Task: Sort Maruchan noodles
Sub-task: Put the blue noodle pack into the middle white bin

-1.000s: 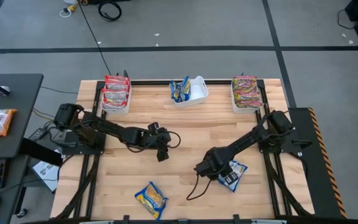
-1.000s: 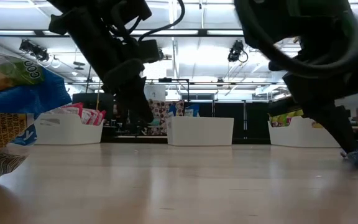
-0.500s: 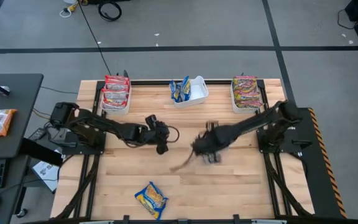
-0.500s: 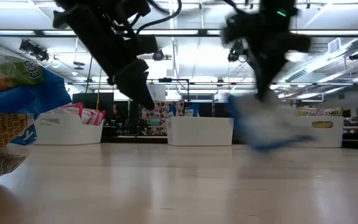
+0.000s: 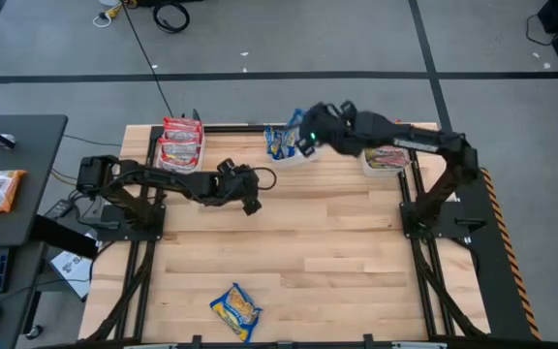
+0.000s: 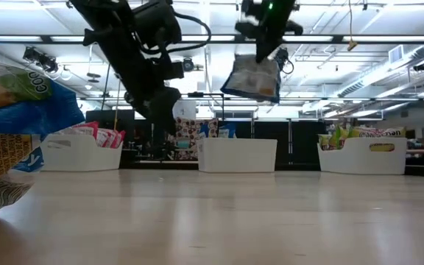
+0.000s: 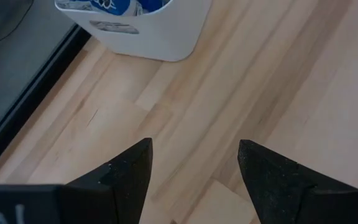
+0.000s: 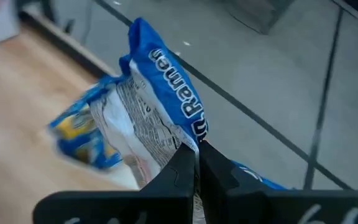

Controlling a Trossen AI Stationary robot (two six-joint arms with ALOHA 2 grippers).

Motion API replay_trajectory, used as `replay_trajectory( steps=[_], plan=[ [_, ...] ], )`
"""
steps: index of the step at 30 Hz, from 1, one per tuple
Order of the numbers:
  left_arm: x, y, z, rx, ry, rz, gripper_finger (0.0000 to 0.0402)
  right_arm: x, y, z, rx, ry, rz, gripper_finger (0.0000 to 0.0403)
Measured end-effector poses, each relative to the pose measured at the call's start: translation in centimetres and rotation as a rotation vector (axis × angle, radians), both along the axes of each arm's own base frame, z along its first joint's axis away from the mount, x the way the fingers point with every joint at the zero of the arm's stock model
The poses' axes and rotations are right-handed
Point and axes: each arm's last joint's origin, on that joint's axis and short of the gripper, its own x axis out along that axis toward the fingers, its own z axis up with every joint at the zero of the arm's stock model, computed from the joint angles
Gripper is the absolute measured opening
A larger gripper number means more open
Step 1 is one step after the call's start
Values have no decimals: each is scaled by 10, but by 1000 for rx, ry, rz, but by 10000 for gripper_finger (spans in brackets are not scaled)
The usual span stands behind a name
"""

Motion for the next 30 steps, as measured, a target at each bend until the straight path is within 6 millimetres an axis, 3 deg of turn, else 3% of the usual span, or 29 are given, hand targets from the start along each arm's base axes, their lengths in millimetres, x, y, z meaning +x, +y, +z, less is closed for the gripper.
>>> replay_trajectory(
  steps=[6, 9, 15, 24, 30],
  plan=[
    [1, -4, 1, -10, -22, 3, 242, 6, -57, -30, 141, -23, -180, 10],
    [2, -10, 0, -12, -24, -17, 242, 12, -74, -48, 229, -58, -246, 10],
    [2, -16, 1, 5, -8, -54, 242, 20, -81, -64, 255, -167, -403, 15],
    [2, -18, 0, 23, 19, -81, 242, 21, -91, -64, 213, -382, -601, 13],
    [2, -22, 0, 25, 30, -118, 243, 25, -83, -62, 177, -482, -676, 13]
  ],
)
